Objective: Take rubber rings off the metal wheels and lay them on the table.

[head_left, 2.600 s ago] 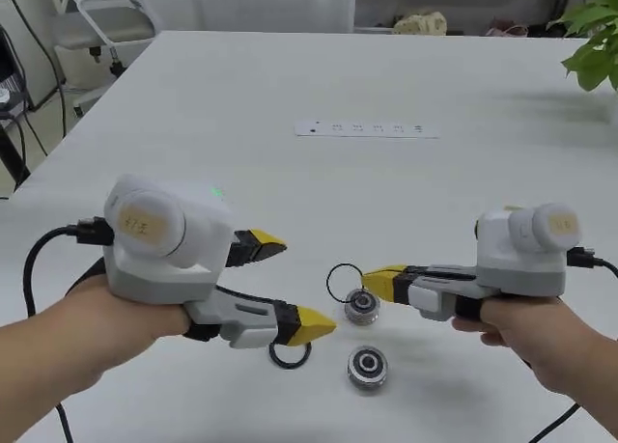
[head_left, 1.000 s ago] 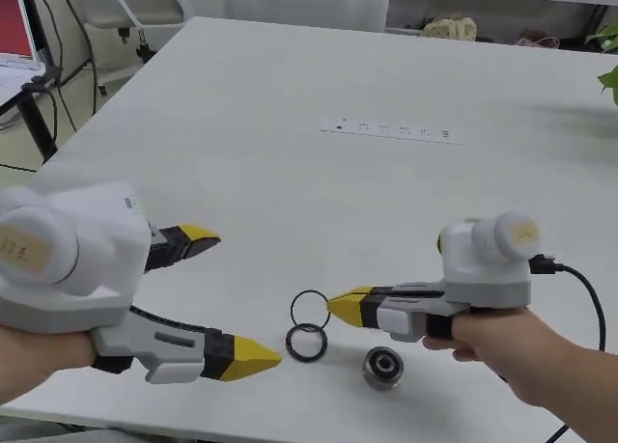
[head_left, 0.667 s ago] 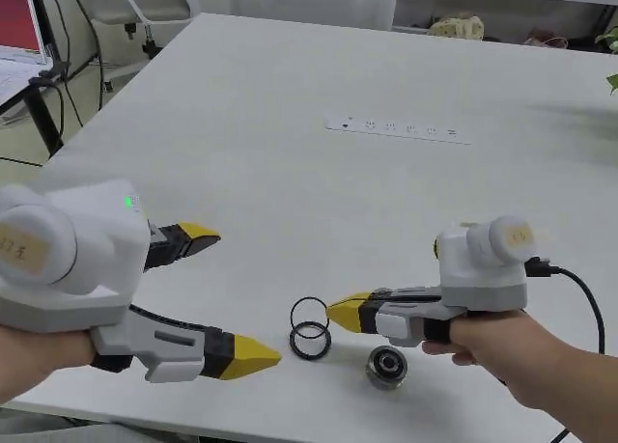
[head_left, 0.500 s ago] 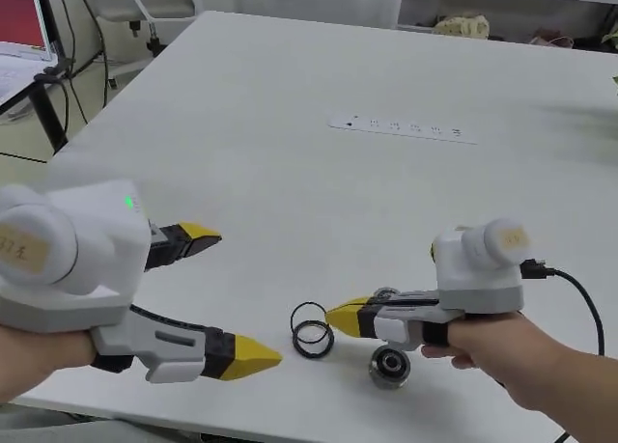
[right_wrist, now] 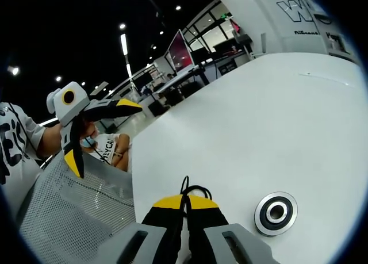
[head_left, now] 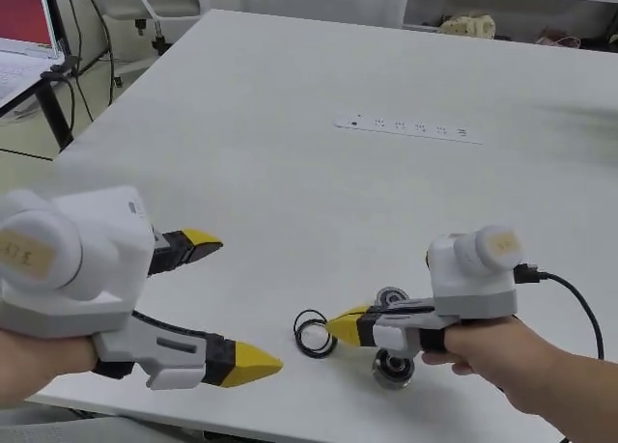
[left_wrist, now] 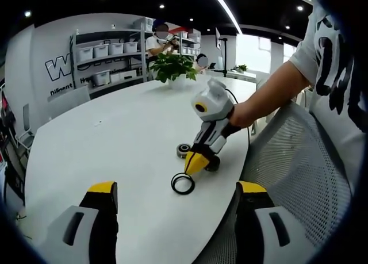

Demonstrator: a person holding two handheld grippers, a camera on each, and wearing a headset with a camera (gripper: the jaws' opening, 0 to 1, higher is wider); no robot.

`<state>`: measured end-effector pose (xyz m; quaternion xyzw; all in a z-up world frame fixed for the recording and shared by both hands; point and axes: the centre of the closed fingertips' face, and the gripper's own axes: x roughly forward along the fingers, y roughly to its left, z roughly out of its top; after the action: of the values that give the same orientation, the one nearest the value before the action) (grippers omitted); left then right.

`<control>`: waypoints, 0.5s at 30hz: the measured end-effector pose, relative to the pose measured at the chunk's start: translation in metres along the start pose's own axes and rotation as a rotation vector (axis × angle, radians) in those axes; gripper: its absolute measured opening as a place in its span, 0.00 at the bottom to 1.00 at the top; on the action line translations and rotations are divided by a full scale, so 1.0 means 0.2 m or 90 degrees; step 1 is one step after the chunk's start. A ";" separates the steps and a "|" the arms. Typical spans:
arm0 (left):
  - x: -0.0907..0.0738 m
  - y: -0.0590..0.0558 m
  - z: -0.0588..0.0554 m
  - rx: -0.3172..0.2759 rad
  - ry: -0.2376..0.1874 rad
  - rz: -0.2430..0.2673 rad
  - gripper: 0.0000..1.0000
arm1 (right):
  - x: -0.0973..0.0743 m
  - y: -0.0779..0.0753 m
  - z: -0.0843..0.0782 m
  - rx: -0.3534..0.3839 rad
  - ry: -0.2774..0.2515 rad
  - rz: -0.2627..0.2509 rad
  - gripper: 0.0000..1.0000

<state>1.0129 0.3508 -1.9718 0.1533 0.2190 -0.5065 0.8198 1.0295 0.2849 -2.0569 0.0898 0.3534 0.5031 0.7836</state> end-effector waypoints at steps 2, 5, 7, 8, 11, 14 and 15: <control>0.00 0.00 0.00 -0.001 0.000 -0.001 0.82 | 0.00 -0.01 -0.01 0.001 0.002 -0.003 0.00; 0.01 0.00 0.00 -0.001 0.002 -0.003 0.82 | 0.00 -0.01 -0.01 0.003 0.004 -0.007 0.00; 0.02 -0.01 0.00 -0.002 0.005 -0.006 0.82 | -0.01 -0.02 -0.02 0.002 0.005 -0.010 0.01; 0.02 -0.01 0.00 0.000 0.007 -0.006 0.82 | -0.01 -0.02 -0.02 0.002 0.006 -0.012 0.03; 0.03 -0.01 0.00 0.001 0.010 -0.009 0.82 | -0.01 -0.03 -0.02 0.003 0.009 -0.015 0.06; 0.04 -0.02 0.00 0.002 0.012 -0.012 0.81 | -0.02 -0.03 -0.03 0.002 0.015 -0.018 0.09; 0.04 -0.02 0.00 0.003 0.013 -0.013 0.81 | -0.02 -0.03 -0.04 0.001 0.016 -0.018 0.10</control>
<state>1.0120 0.3426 -1.9752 0.1578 0.2277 -0.5138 0.8119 1.0286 0.2760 -2.0634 0.0788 0.3649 0.4927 0.7861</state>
